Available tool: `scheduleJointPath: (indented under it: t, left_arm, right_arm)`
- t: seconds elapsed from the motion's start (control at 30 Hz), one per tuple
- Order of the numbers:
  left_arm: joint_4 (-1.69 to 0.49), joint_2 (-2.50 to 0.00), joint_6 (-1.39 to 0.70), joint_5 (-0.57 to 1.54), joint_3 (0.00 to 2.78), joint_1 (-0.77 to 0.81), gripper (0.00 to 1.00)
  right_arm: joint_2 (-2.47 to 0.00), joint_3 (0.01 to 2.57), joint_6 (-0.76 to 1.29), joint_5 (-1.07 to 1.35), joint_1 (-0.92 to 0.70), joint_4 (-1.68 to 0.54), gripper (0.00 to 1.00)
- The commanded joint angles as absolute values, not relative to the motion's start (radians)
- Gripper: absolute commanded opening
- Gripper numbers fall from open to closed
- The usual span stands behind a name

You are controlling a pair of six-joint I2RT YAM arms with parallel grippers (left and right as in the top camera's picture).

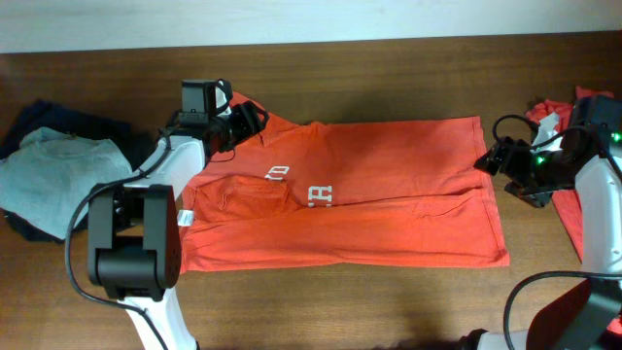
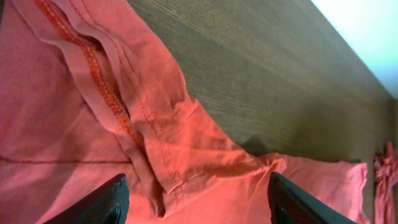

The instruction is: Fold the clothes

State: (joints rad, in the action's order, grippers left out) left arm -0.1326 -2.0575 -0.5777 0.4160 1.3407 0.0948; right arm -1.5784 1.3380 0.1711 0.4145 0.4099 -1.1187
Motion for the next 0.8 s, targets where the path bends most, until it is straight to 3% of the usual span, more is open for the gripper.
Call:
scheduleJointPath:
  t: [0.0, 0.77]
  left_arm:
    - [-0.127, -2.08, -0.625, 0.437, 1.372, 0.103, 0.71]
    - [-0.12, -2.189, -0.613, 0.392, 1.372, 0.141, 0.7]
  right_arm:
    - [-1.566, 1.351, 0.153, 0.432, 0.413, -1.12, 0.82]
    - [-1.566, 1.351, 0.145, 0.381, 0.413, -1.135, 0.82]
